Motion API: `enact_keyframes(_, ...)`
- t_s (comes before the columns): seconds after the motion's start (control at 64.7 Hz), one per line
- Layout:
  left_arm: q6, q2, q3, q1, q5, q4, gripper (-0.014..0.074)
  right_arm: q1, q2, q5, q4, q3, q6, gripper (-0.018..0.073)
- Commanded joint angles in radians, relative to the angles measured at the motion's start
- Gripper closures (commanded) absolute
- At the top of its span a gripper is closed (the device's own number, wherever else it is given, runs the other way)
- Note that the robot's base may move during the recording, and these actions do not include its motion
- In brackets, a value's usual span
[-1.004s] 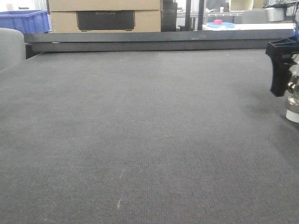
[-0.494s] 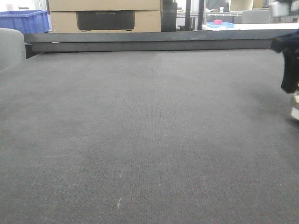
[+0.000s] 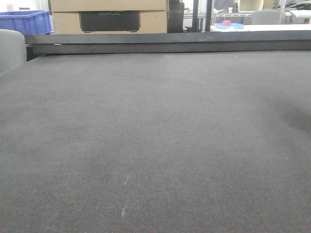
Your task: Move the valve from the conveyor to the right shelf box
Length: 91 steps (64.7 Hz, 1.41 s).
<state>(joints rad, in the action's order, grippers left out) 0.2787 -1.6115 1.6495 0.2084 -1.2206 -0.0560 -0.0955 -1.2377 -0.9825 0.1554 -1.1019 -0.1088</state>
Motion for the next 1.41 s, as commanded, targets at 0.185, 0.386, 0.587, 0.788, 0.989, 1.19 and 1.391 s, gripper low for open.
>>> enact_keyframes(0.185, 0.017, -0.159, 0.011, 0.005, 0.000, -0.013, 0.0009, 0.001, 0.110, 0.018, 0.005, 0.000, -0.006, 0.0713)
enact_keyframes(0.386, 0.017, -0.244, 0.007, 0.005, 0.000, -0.013, 0.0009, 0.001, 0.110, 0.014, 0.005, 0.000, -0.006, 0.0713)
enact_keyframes(0.587, 0.017, -0.281, -0.038, 0.005, 0.000, -0.015, 0.0009, 0.001, 0.110, 0.020, 0.005, 0.000, -0.006, 0.0713)
enact_keyframes(0.788, 0.017, -0.281, -0.105, 0.005, 0.002, -0.007, 0.0009, 0.001, 0.110, 0.023, 0.005, 0.000, -0.006, 0.0713)
enact_keyframes(0.989, 0.017, -0.281, -0.110, 0.005, 0.055, -0.007, 0.0009, 0.001, 0.110, 0.023, 0.005, 0.000, -0.006, 0.0713)
enact_keyframes(1.19, 0.017, -0.281, -0.110, 0.005, 0.095, -0.007, 0.0009, 0.001, 0.110, 0.015, 0.005, 0.000, -0.006, 0.0713)
enact_keyframes(1.391, -0.001, -0.281, -0.110, 0.005, 0.093, -0.016, 0.0145, 0.001, 0.110, 0.013, 0.005, 0.000, -0.006, 0.0713)
